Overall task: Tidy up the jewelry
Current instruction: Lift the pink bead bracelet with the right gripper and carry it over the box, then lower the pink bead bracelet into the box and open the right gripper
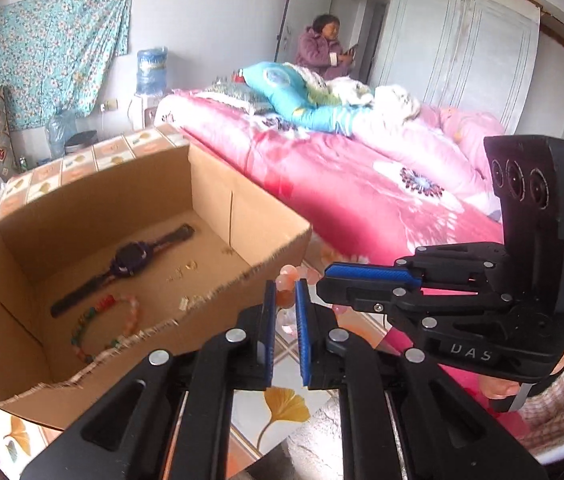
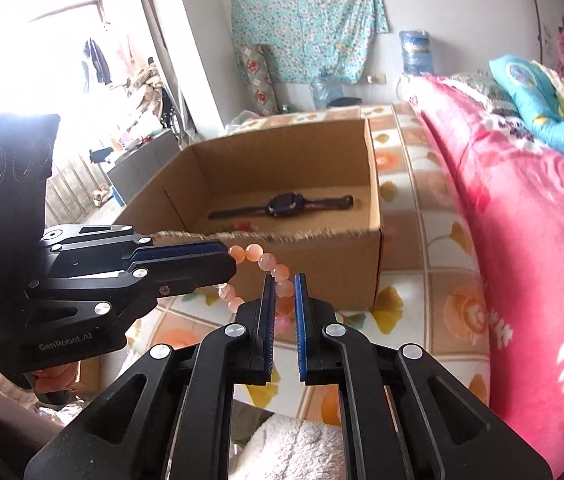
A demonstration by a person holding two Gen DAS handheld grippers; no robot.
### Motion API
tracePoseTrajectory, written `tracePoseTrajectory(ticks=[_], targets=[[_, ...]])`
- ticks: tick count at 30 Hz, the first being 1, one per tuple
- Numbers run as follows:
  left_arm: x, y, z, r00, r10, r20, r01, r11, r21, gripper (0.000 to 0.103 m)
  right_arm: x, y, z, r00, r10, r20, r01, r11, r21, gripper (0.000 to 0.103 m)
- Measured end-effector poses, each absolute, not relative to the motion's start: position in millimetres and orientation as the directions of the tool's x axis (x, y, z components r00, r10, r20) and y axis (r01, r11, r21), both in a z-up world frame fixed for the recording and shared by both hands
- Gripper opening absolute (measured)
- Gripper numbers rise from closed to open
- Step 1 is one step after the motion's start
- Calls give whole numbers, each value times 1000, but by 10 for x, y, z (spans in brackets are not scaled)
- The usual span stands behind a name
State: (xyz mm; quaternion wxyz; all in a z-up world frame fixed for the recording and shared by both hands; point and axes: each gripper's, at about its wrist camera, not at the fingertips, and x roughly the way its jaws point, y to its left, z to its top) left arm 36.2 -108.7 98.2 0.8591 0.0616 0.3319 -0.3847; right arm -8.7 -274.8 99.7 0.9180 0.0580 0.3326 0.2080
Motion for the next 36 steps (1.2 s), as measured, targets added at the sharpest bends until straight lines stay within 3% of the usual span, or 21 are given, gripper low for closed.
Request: tracePoseTrajectory(ticks=[5, 8, 15, 19, 20, 22, 31, 33, 36], targets=[[608, -944, 1405, 514, -637, -575, 696, 701, -155, 9, 262, -2653, 1344, 693, 464, -552, -424, 881, 208, 7], [925, -886, 1508, 485, -649, -585, 684, 699, -207, 9, 623, -2644, 1407, 659, 470, -587, -447, 873, 197, 7], [1663, -989, 1104, 324, -629, -707, 611, 710, -351, 9, 1354, -2451, 1103, 497, 402, -769, -439, 881, 177, 7], [1898, -1111, 756, 198, -581, -789, 553, 731, -400, 10, 1358, -2362, 976, 447, 344, -825, -433, 891, 137, 8], [1950, -1136, 670, 155, -569, -807, 536, 735, -416, 12, 1357, -2366, 969, 443, 335, -831, -429, 894, 131, 8], [2020, -1165, 542, 94, -552, -828, 505, 744, -438, 32, 1379, -2389, 945, 443, 328, -834, -425, 896, 127, 8], [2002, -913, 695, 185, -578, -795, 458, 766, -451, 42, 1307, -2601, 1037, 497, 346, -796, -376, 912, 162, 10], [1902, -789, 855, 258, -584, -769, 471, 771, -428, 45, 1244, -2658, 1099, 527, 347, -775, -355, 919, 170, 14], [1687, -578, 1155, 439, -526, -728, 477, 823, -308, 62, 1128, -2742, 1190, 589, 338, -734, -317, 932, 175, 33]])
